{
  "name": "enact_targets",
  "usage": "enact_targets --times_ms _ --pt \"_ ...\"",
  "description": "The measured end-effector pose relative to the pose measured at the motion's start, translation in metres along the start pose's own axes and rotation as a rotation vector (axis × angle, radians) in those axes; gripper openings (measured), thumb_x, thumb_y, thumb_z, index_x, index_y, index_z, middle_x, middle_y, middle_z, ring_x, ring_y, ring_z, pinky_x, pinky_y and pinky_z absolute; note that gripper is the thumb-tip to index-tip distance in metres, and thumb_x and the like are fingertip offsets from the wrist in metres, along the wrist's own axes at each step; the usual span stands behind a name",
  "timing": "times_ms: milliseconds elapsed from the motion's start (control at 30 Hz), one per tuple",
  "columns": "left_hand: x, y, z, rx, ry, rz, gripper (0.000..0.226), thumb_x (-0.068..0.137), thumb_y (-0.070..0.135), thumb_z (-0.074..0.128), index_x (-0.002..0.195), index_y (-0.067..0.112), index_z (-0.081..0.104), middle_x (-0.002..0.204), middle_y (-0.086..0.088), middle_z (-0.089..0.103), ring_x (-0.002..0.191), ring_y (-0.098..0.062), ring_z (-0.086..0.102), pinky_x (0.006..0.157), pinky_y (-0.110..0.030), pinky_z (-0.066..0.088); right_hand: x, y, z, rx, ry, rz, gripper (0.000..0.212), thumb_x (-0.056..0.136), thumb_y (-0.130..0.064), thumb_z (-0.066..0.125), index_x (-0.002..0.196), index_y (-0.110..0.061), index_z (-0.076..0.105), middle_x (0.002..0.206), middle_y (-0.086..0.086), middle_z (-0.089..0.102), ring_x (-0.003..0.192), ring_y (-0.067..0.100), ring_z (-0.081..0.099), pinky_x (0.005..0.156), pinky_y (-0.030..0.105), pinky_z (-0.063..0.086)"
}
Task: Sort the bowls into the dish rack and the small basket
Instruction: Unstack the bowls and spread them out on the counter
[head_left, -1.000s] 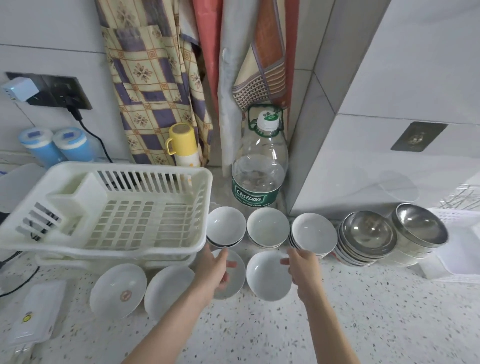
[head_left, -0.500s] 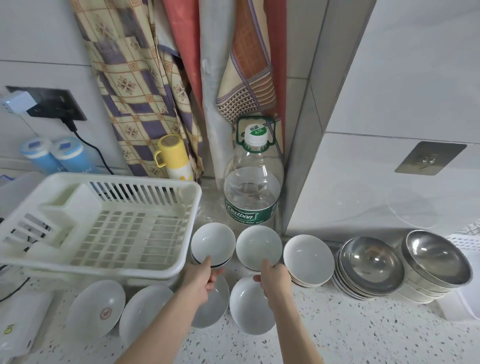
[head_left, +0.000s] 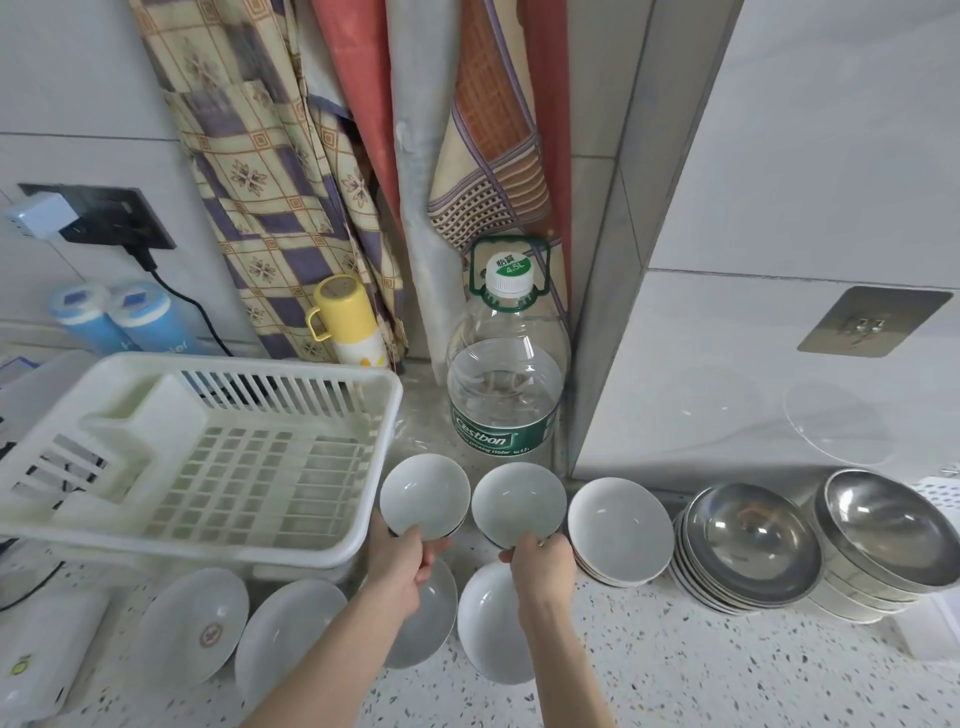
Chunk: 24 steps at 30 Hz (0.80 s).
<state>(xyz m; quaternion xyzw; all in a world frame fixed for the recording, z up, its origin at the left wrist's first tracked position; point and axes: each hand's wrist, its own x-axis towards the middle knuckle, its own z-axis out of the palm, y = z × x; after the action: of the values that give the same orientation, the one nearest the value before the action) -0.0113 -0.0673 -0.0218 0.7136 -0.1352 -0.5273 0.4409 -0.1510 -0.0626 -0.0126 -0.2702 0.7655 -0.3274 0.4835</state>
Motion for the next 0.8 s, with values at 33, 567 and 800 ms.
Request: enact_targets --times_ms 33,567,800 --pt "-0.002 0.0 0.001 -0.009 0.003 0.009 0.054 0.091 -0.01 0.03 0.132 0.024 0.043 0.115 -0.02 0.064 0.05 -0.014 0.068 0.032 -0.014 0.015 -0.001 -0.001 0.0 0.0 0.006 0.001 0.018 0.092 -0.006 0.039 0.09 -0.001 0.056 0.065 0.005 0.07 0.075 0.024 0.056 0.07 0.029 0.04" --pt "-0.024 0.001 -0.007 -0.093 -0.023 0.067 0.055 0.096 -0.004 0.035 0.13 0.038 0.044 0.11 -0.021 0.062 0.054 -0.013 0.057 0.036 -0.017 0.029 -0.043 -0.004 -0.008 0.209 0.021 -0.064 0.017 0.091 -0.005 0.039 0.085 -0.004 0.055 0.066 0.006 0.072 0.063 0.015 0.056 0.06 0.027 0.039" --pt "-0.038 -0.003 -0.014 -0.066 -0.151 0.117 0.062 0.097 -0.003 0.034 0.136 0.045 0.036 0.082 -0.019 0.062 0.04 -0.005 0.049 0.037 -0.018 0.03 -0.074 0.0 -0.015 0.296 0.048 -0.156 0.019 0.089 -0.007 0.04 0.084 -0.007 0.058 0.057 0.0 0.068 0.059 0.016 0.053 0.063 0.031 0.042"
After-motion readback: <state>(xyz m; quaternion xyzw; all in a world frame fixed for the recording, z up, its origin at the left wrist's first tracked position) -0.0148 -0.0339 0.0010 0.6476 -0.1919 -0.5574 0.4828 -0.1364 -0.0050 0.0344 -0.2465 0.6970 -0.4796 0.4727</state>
